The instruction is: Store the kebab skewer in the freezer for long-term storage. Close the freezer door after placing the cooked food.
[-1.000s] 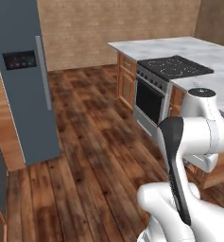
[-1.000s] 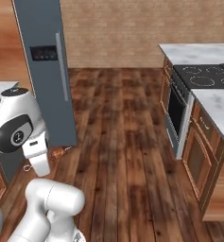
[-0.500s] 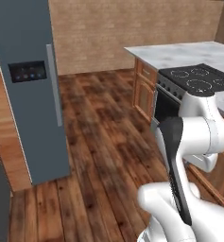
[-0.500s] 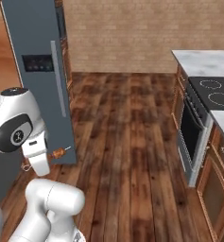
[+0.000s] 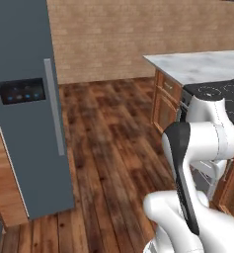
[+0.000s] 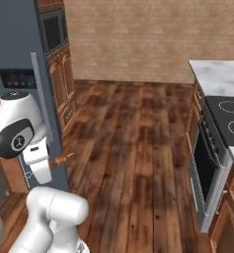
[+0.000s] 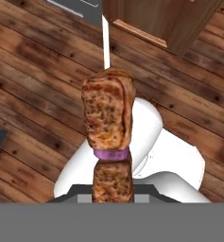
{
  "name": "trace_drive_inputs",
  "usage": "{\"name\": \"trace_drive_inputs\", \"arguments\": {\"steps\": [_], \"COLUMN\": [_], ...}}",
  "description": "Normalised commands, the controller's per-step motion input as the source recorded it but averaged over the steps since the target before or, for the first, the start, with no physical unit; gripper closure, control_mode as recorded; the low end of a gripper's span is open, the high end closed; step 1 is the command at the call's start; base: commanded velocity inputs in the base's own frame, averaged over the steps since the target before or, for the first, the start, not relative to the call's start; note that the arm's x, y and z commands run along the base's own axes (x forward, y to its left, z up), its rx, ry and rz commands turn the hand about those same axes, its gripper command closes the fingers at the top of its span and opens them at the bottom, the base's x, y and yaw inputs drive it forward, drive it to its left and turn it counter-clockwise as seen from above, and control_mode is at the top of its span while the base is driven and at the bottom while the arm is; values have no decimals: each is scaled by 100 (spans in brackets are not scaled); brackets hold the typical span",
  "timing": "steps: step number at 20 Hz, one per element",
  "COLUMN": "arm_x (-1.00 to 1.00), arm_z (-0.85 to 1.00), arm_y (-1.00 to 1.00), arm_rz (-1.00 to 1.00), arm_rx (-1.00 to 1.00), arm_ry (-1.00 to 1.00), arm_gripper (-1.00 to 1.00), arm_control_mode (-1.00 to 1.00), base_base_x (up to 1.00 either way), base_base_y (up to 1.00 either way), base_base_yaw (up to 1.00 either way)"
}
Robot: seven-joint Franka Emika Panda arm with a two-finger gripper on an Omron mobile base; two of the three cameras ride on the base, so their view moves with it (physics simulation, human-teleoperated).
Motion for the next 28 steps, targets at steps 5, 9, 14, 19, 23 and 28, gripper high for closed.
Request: {"name": "trace_drive_inputs", "arguments": {"steps": [5, 9, 14, 19, 23, 28], "arm_x": [0, 0, 0, 0, 0, 0], "arm_z": [0, 0, 0, 0, 0, 0], "arm_y": [0, 0, 0, 0, 0, 0], "arm_rz": [0, 0, 0, 0, 0, 0], "arm_rx": [0, 0, 0, 0, 0, 0], "arm_ry": [0, 0, 0, 0, 0, 0], "arm_gripper": [100, 100, 100, 100, 100, 100], "arm_control_mode": [100, 100, 100, 100, 100, 100], "base_base_x": [77, 76, 68, 67, 70, 60], "base_base_y": [-34, -35, -23, -29, -44, -63], "base_base_yaw": [18, 21, 22, 23, 26, 37]}}
